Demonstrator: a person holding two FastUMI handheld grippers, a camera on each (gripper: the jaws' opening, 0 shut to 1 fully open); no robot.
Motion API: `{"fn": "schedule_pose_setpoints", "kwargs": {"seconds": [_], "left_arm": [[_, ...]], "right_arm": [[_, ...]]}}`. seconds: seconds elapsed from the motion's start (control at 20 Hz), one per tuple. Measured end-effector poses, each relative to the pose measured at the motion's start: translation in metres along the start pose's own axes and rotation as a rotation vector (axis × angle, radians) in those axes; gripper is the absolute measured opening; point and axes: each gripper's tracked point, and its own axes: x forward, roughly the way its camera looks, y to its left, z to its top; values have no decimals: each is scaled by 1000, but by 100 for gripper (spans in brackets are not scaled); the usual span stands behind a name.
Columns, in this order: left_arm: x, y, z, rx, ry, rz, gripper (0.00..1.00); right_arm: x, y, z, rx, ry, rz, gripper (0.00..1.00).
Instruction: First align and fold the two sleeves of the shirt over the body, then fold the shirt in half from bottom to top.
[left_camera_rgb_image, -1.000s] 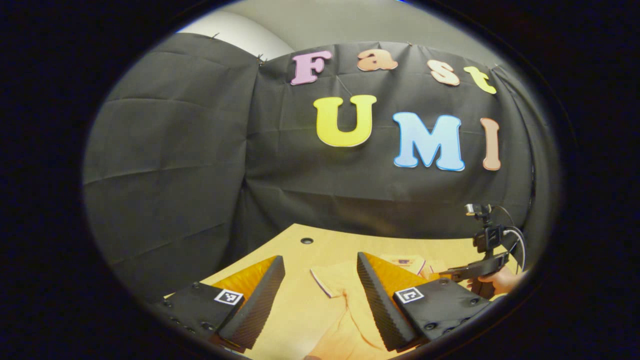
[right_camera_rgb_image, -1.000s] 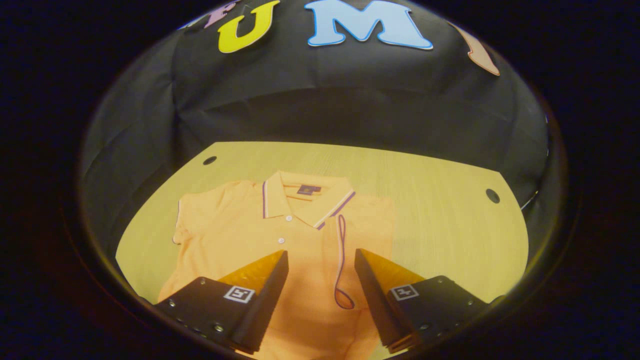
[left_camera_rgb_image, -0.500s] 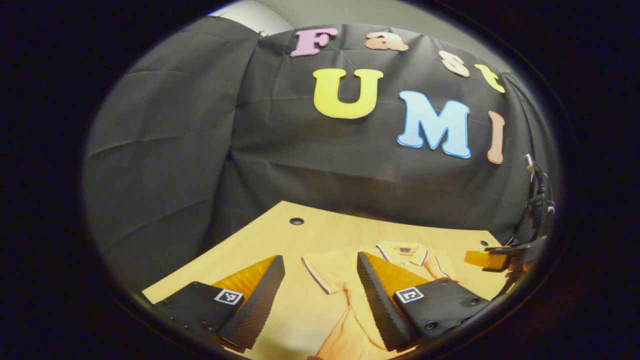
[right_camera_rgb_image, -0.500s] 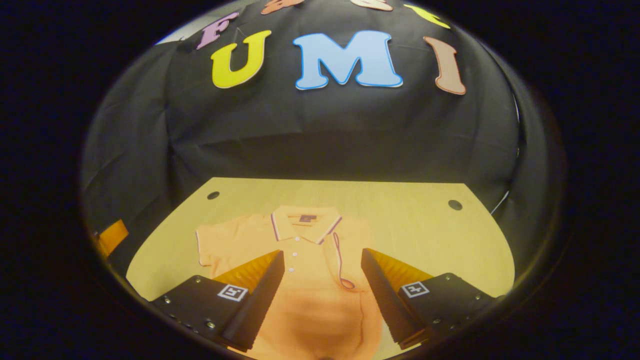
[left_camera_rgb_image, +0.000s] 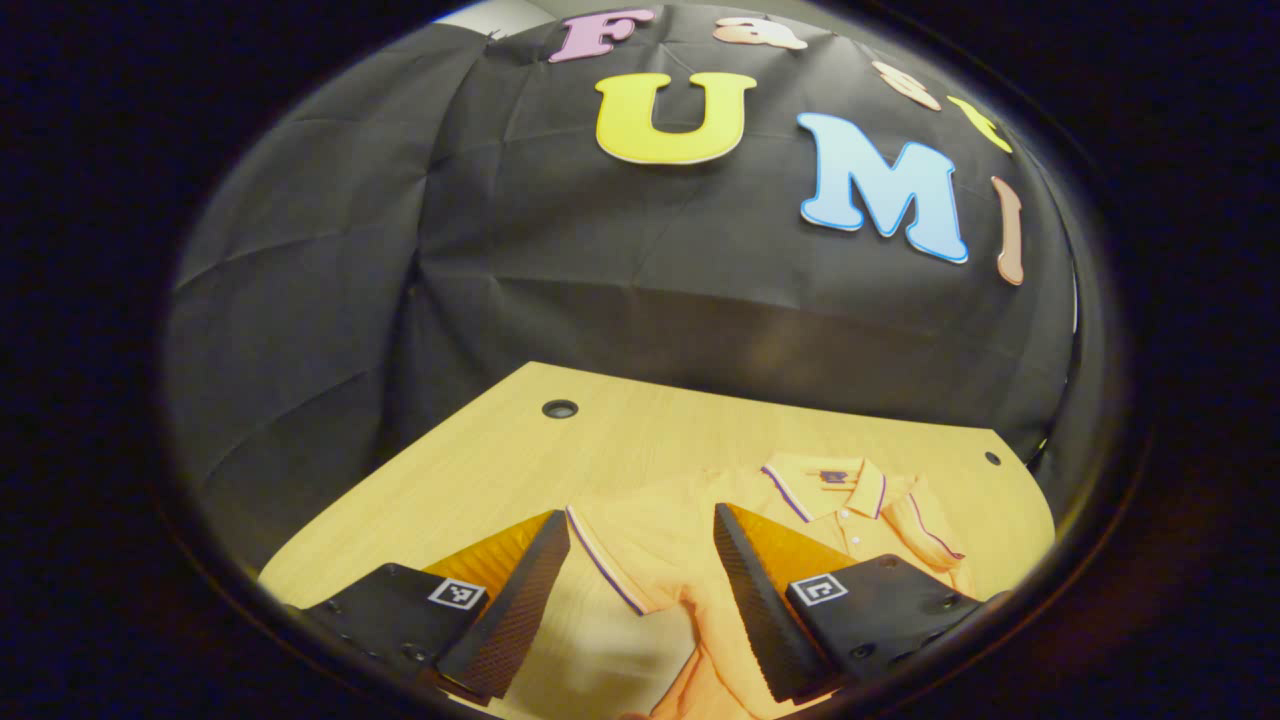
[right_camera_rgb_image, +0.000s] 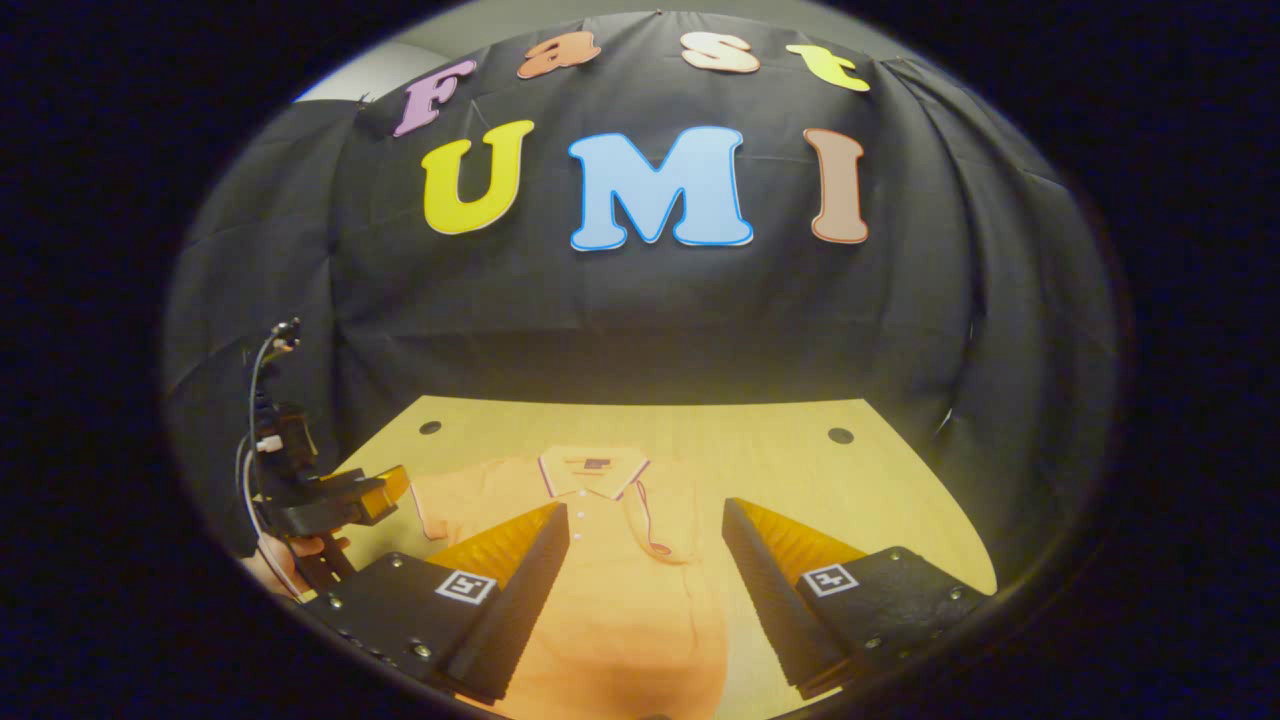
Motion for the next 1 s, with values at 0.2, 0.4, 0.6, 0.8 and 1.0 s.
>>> {"fn": "schedule_pose_setpoints", "kwargs": {"seconds": [0.2, 0.4, 0.6, 0.8, 1.0], "left_arm": [[38, 12, -20, -37, 52, 43, 94], [74, 21, -38, -21, 97, 78, 95], [100, 28, -54, -45, 142, 98, 93], [116, 36, -63, -59, 182, 117, 93], [130, 34, -63, -3, 196, 107, 94]], "right_arm": [[-23, -15, -3, -44, -12, -64, 95], [-36, -6, -11, -32, 15, -66, 95], [-34, 6, -17, -26, 53, -42, 96], [-31, 21, -18, -7, 73, -12, 96], [-28, 38, -25, 4, 96, 22, 96]]}}
